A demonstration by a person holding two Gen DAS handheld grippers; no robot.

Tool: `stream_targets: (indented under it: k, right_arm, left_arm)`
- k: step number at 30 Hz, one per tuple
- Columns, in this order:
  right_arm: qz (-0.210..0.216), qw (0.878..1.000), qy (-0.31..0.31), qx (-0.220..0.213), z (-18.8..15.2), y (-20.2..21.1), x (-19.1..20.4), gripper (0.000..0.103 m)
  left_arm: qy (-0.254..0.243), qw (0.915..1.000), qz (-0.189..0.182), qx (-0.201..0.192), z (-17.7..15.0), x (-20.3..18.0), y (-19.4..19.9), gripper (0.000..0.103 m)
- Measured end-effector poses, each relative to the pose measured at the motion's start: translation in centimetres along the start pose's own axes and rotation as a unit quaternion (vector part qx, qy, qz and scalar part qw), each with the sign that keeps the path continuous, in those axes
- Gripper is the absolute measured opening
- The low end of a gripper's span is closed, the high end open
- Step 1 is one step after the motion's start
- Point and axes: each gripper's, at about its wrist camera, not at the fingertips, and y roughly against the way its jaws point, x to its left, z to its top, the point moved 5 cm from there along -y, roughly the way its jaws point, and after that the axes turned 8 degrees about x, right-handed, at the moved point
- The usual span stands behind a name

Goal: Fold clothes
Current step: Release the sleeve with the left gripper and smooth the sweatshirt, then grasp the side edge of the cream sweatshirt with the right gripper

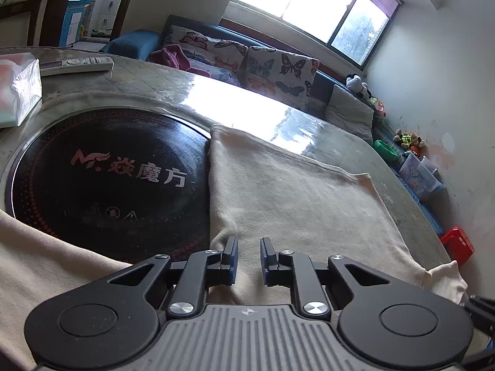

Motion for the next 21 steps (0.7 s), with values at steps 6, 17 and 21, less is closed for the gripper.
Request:
stream_targets:
  k: [6,17,21]
  right_arm:
    - [-0.03,0.999,-0.017,-0.015,1.6,-0.9,-3.2,0.064]
    - [-0.034,0.998,-0.053,-0.013,1.6,-1.6,-5.7,0.064]
    - [-0.028,0.998,-0.051,-0.02,1.1,-0.5,-5.1,0.064]
  left_arm:
    - [-0.017,0.9998,0.007,-0.001,0.0,-0.7,0.0,0.025]
    - [-0.026,0.9996,0.009,-0.002,-0.1,-0.9,-0.1,0.029]
    - [-0.029,0.9995,0.011,-0.001,-0.1,-0.9,-0.2,0.029]
